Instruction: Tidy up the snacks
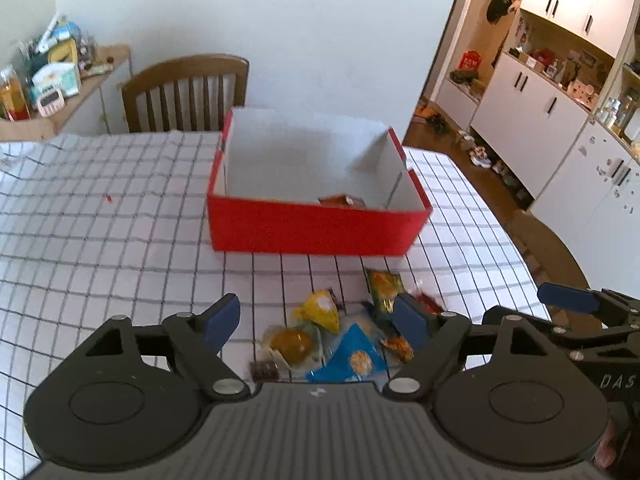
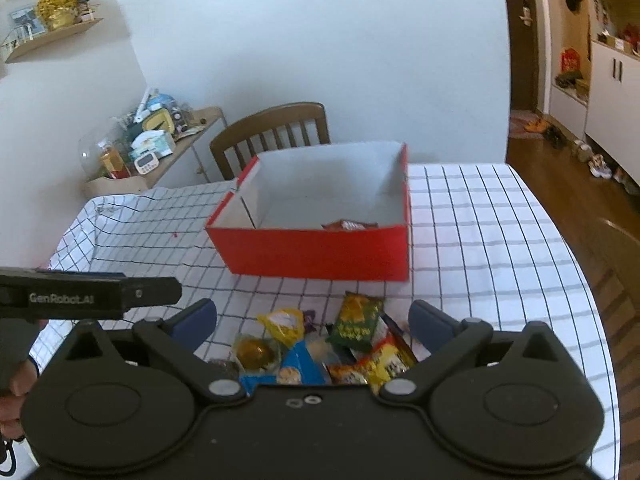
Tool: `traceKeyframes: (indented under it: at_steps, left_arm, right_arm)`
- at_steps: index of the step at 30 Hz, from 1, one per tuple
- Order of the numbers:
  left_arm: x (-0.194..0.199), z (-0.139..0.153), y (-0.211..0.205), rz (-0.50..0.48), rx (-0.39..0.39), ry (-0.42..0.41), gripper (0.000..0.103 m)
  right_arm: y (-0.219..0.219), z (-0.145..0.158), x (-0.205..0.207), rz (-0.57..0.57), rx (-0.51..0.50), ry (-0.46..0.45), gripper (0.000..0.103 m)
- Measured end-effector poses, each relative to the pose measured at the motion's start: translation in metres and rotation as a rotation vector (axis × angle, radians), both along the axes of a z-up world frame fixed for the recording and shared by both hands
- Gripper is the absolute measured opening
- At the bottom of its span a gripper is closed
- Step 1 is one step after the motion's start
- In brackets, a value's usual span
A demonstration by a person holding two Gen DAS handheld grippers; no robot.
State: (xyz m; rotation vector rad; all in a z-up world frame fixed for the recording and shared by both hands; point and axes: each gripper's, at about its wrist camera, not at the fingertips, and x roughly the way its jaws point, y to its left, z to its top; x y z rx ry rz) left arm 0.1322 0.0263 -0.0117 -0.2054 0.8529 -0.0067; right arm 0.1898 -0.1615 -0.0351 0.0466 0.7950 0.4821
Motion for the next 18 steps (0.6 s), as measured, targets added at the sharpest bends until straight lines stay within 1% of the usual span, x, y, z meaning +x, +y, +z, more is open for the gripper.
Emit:
traceKeyframes:
  at_steps: [4,5,8,13,18]
  left_arm:
    - [-0.002,-0.016,-0.009,-0.029,0.020,0.019,0.086]
    - [-0.002,-0.022,-0.011,-0.034,0.028,0.025,0.088]
    - [0.000,-0.039,-0.020,-0.051,0.045,0.043,0.089]
    - [0.004,-0.066,-0.034,-0.083,0.087,0.069,0.089]
    - [0.013,-0.088,-0.050,-0.126,0.136,0.095,0.089]
  right_arm:
    - [-0.010,-0.012,-0.007,-0.043,-0.004,0.016,0.103]
    - [-0.013,-0.017,-0.008,-0.056,-0.006,0.023,0.103]
    - [-0.020,-0.036,-0.010,-0.103,-0.028,0.068,0.103]
    - [-0.034,-0.058,-0.004,-0.206,-0.032,0.103,0.103]
    - [-0.040,-0.083,0.008,-0.265,-0.033,0.169,0.102]
